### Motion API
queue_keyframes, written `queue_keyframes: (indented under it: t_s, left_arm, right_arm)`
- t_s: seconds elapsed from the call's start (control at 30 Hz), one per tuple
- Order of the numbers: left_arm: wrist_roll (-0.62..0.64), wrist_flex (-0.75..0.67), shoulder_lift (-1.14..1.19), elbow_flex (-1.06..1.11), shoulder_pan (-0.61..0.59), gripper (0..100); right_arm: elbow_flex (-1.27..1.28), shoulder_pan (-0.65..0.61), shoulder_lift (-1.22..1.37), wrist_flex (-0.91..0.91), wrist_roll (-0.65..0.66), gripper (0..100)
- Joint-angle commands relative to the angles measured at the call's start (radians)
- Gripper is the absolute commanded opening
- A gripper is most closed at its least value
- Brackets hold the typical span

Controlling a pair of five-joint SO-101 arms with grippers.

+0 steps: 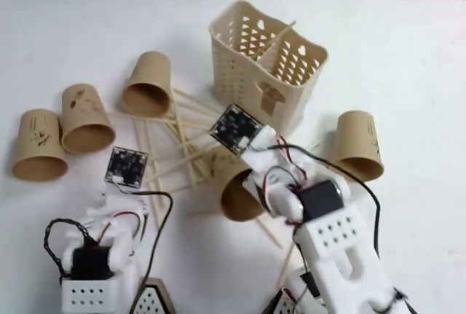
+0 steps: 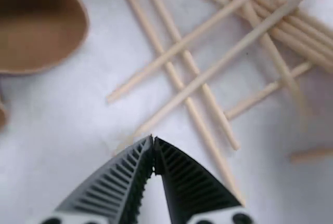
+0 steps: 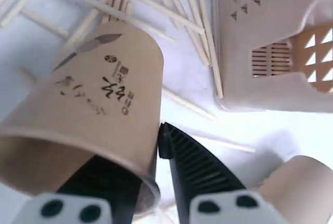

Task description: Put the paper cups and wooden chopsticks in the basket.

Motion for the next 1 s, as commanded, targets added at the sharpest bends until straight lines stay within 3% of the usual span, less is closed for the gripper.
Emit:
queue_keyframes:
  t_s: [0.0, 0.1, 0.3, 0.57, 0.77, 0.83, 0.97]
  left_arm:
    - [-0.006, -0.002, -0.005, -0.112, -0.007, 2]
    - [-0.031, -0.003, -0.007, -0.183, -0.007, 2]
    - [-0.423, -0.002, -0.007, -0.365, -0.053, 2]
    - [-0.491, -0.020, 0.019, -0.621, -0.209, 2]
    - [-0.594, -0.017, 0.369, -0.830, -0.332, 3]
    - [-0.647, -0.015, 0.509, -0.902, -0.372, 7]
    - [-0.695, -0.018, 0.734, -0.984, -0.406, 25]
  right_arm:
    - [-0.074, 0.013, -0.097, 0.093, -0.005, 1.9]
    - [-0.109, 0.015, -0.128, 0.166, -0.005, 1.9]
    - [-0.137, 0.122, -0.139, 0.211, -0.005, 1.9]
    - [-0.147, 0.222, -0.139, 0.232, -0.011, 1.9]
    - [-0.176, 0.222, -0.139, 0.255, -0.012, 1.9]
    - [-0.175, 0.220, -0.134, 0.255, -0.012, 1.9]
    - [-0.172, 0.214, -0.131, 0.255, -0.012, 1.9]
